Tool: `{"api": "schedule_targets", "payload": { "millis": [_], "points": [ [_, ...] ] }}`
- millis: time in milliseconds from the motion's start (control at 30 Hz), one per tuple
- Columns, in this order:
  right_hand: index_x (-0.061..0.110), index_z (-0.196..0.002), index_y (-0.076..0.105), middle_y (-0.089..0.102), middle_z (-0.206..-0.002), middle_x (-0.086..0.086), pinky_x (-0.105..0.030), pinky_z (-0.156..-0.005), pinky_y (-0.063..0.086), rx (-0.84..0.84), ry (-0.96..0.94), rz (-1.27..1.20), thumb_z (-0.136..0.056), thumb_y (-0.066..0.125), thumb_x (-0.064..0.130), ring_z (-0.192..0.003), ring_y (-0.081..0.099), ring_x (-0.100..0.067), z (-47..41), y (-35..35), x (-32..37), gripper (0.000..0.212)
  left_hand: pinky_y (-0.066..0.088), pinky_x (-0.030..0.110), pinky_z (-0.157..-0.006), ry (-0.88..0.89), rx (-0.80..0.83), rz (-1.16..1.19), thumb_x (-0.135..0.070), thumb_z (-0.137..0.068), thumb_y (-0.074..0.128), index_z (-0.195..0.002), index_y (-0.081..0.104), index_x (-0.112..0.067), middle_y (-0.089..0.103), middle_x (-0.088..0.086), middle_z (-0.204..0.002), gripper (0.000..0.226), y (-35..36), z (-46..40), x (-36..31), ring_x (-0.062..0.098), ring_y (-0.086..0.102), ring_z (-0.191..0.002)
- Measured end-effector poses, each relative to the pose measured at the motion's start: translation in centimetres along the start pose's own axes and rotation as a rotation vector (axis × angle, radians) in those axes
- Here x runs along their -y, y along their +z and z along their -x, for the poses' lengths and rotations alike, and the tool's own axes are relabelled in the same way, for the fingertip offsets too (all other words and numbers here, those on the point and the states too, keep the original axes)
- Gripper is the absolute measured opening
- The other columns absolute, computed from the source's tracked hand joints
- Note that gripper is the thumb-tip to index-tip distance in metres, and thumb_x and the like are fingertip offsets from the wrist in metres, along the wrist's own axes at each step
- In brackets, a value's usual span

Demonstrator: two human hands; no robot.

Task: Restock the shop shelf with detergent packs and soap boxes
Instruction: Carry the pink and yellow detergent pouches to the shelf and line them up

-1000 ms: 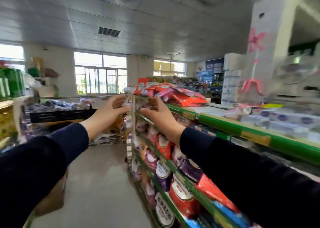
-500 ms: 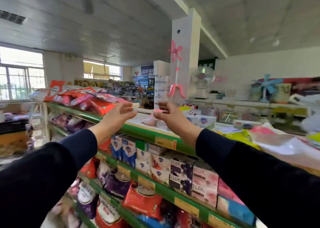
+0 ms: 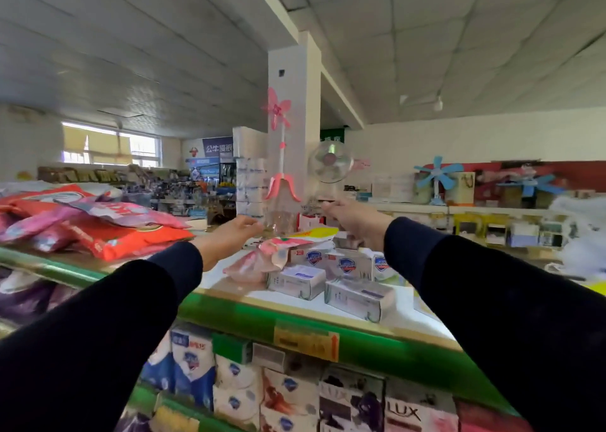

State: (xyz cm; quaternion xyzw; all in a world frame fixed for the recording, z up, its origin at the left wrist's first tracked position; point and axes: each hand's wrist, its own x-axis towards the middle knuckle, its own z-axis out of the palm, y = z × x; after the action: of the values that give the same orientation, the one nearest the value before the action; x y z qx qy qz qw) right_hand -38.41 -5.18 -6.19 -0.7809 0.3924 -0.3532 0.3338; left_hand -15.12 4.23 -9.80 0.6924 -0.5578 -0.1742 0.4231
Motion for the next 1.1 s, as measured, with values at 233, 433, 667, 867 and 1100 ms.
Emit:
{"api": "schedule_targets", "payload": {
  "millis": [233, 433, 667, 867, 1100],
  "points": [
    [0.003, -0.149, 0.048, 0.051, -0.151, -0.017, -0.04, -0.11, 0.045, 0.045, 0.158, 0.18, -0.105, 0.052, 0.04, -0.128, 0.055, -0.029, -9.9, 3.5, -2.4, 0.057, 0.033, 0.037, -0.115, 0.008, 0.193, -0.105, -0.048, -0.107, 0.04, -0.159, 0.031, -0.02, 0.032, 0.006, -0.163, 0.06, 0.1, -9.5, 3.2, 0.024, 0.036, -0.145],
    [0.016, -0.113, 0.055, 0.059, -0.081, -0.005, -0.022, -0.047, 0.037, 0.088, 0.427, 0.185, -0.102, 0.056, 0.046, -0.056, 0.05, -0.014, -14.0, 5.5, -5.0, 0.032, 0.041, 0.036, -0.112, -0.056, 0.385, 0.029, -0.06, -0.101, 0.045, -0.155, 0.038, -0.028, 0.045, -0.003, -0.156, 0.063, 1.3, -14.9, 6.6, 0.021, 0.048, -0.138],
    [0.009, -0.144, 0.055, 0.058, -0.085, -0.013, -0.025, -0.045, 0.048, -0.142, 0.189, -0.159, -0.097, 0.047, -0.012, -0.055, 0.053, -0.015, -14.7, 6.2, -3.6, 0.053, 0.049, 0.03, -0.064, -0.24, 0.314, 0.492, -0.048, -0.099, 0.06, -0.133, 0.058, -0.006, 0.065, 0.01, -0.118, 0.054, 1.4, -17.6, 6.6, 0.019, 0.059, -0.08],
    [0.015, -0.142, 0.059, 0.054, -0.062, -0.007, -0.022, -0.048, 0.044, -0.236, -0.161, -0.44, -0.098, 0.047, -0.011, -0.05, 0.05, -0.015, -11.6, 6.2, 1.9, 0.052, 0.049, 0.032, -0.078, -0.104, 0.273, 0.736, -0.042, -0.087, 0.075, -0.132, 0.061, -0.005, 0.065, 0.01, -0.115, 0.06, -1.6, -16.3, 5.7, 0.026, 0.061, -0.093],
    [0.014, -0.138, 0.063, 0.068, -0.105, -0.021, -0.031, -0.063, 0.061, -0.228, -0.318, -0.749, -0.099, 0.051, -0.01, -0.073, 0.069, -0.022, -5.7, 5.2, 6.5, 0.046, 0.048, 0.052, -0.101, 0.184, 0.416, 0.697, -0.052, -0.092, 0.063, -0.141, 0.056, -0.021, 0.07, 0.013, -0.131, 0.059, -5.2, -12.8, 3.9, 0.033, 0.069, -0.107]
  ]
}}
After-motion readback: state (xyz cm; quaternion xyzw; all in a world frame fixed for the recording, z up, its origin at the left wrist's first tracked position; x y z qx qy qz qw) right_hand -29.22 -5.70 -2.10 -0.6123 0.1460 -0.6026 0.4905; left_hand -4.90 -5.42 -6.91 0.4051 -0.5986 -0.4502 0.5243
